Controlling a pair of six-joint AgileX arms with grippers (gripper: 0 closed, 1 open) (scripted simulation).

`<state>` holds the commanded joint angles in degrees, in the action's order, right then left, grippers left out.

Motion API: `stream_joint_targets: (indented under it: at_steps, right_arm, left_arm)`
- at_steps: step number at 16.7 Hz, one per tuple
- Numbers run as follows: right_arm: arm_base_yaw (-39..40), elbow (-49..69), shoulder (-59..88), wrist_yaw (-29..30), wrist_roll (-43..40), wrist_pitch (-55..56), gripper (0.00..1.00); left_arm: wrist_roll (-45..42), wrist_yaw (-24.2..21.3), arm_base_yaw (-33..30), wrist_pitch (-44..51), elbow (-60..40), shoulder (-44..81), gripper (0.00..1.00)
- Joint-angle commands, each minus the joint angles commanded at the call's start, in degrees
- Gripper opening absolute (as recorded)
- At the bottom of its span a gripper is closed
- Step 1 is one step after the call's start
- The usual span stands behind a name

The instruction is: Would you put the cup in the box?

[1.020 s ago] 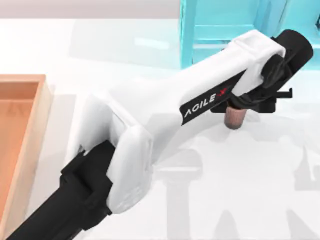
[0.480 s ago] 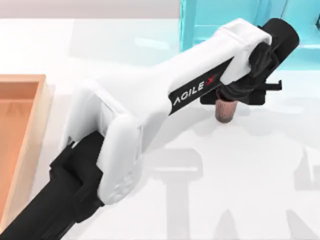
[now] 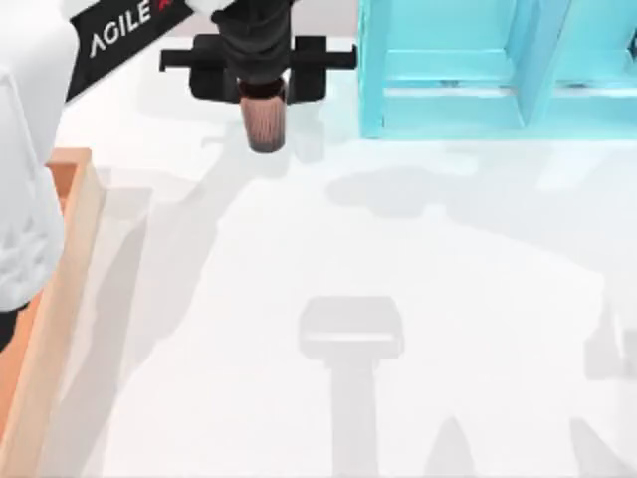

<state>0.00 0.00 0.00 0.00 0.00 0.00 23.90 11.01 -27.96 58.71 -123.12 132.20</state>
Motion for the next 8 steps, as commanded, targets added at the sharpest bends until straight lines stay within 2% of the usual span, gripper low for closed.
stream_joint_targets:
  at_steps: [8]
  right_arm:
    - [0.0,0.0,0.0,0.0,0.0,0.0,1.0]
  left_arm:
    - [-26.9,-12.3,29.6,-6.3,37.0,-34.1,0.0]
